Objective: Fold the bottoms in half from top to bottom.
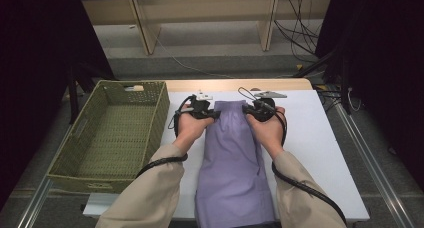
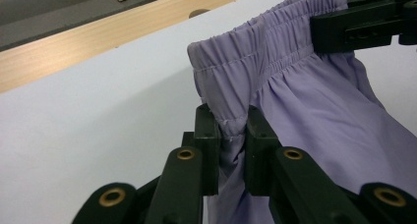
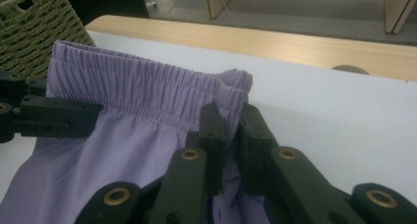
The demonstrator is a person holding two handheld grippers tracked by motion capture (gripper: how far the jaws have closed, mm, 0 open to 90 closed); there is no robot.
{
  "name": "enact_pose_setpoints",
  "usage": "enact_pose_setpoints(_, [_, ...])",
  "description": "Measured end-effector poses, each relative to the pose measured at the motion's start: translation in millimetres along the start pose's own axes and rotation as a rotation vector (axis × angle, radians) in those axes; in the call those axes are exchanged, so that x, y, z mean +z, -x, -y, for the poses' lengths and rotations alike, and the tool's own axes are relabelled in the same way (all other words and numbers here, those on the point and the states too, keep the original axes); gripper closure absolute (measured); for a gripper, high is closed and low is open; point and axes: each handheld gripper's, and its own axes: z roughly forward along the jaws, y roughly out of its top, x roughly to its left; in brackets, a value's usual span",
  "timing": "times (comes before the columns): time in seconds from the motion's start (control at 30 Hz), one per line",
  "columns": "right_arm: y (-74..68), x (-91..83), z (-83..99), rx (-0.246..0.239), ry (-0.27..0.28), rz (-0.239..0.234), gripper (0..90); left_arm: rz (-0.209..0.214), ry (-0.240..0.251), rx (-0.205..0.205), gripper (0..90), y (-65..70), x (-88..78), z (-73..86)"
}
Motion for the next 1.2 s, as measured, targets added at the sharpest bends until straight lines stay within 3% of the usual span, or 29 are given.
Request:
enact_pose_setpoints(0.53, [-3.9, -8.6, -15.8, -0.029, 0.062, 0.015, 82.8, -0.021, 0.064, 0.030, 79.5, -1.4, -6.3, -13.6])
enact_pose_setpoints(0.77, [-4.4, -11.1, -19.3, -0.054, 0.081, 0.024, 82.8, -0.034, 0.070, 0.065, 79.5, 0.3, -8.1, -18.0])
enact_pose_setpoints(1.2, [-5.8, -16.8, -29.2, -0.065, 0.126, 0.022, 82.8, -0.049, 0.106, 0.090, 79.4, -1.4, -12.7, -29.9])
